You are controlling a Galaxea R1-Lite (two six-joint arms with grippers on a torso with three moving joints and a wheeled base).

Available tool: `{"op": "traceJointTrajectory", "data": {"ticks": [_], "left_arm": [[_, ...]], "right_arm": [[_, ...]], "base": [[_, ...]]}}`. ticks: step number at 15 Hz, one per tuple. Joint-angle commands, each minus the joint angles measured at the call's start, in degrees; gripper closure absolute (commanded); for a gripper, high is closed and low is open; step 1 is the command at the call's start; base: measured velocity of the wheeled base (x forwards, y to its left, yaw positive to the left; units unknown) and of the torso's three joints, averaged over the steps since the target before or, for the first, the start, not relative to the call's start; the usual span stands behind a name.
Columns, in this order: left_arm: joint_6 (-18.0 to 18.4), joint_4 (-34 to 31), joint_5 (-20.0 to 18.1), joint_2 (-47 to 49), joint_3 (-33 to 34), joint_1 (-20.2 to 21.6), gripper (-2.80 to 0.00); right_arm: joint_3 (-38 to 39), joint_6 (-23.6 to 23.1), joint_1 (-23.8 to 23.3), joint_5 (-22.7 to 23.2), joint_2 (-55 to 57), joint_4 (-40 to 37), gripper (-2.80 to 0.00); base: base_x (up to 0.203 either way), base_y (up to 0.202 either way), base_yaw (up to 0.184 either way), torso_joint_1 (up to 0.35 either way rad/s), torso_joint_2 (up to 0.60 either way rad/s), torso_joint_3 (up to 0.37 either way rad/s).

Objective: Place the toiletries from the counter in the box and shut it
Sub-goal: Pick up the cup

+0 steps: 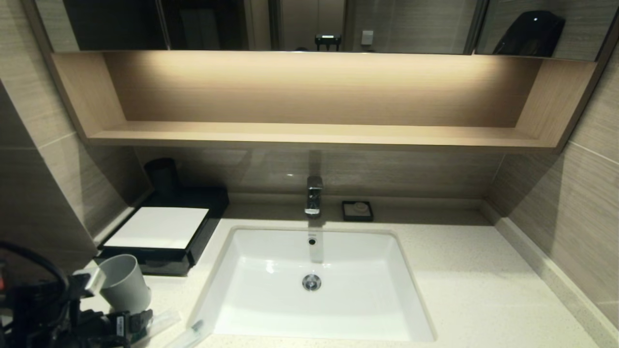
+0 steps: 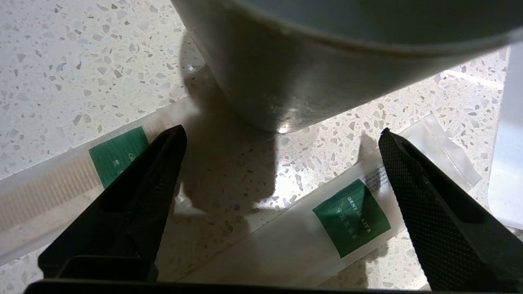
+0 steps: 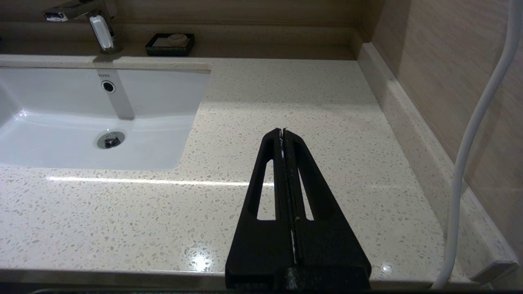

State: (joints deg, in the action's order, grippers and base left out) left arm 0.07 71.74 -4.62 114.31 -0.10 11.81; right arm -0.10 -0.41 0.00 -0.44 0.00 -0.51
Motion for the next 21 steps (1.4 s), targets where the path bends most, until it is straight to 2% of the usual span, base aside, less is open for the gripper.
{"op": "traceJointTrajectory", "data": {"ticks": [1,11,17,21], "left_arm": [[-0.07,1.24,0.01,1.32,0.01,-0.04,-2.80],[-0.07,3.88,-0.04,2.25,0.01,-0.10,-2.80],[-0.16,8.96,0.05,5.50,0.03,-0.03,-2.80],[-0.21,9.29,-0.04,5.81,0.01,-0.03,-2.80]], "right_arm": [[0.01,-0.02,0.00,0.00,0.00,-0.02,0.00],[0.01,-0.02,0.00,0.00,0.00,-0.02,0.00],[0.01,-0.02,0.00,0.00,0.00,-0.02,0.00],[0.01,-0.02,0.00,0.00,0.00,-0.02,0.00]], "base": [[0.000,0.000,0.000,0.000,0.00,0.000],[0.000,0.000,0.000,0.000,0.00,0.000],[0.000,0.000,0.000,0.000,0.00,0.000],[0.000,0.000,0.000,0.000,0.00,0.000]]}}
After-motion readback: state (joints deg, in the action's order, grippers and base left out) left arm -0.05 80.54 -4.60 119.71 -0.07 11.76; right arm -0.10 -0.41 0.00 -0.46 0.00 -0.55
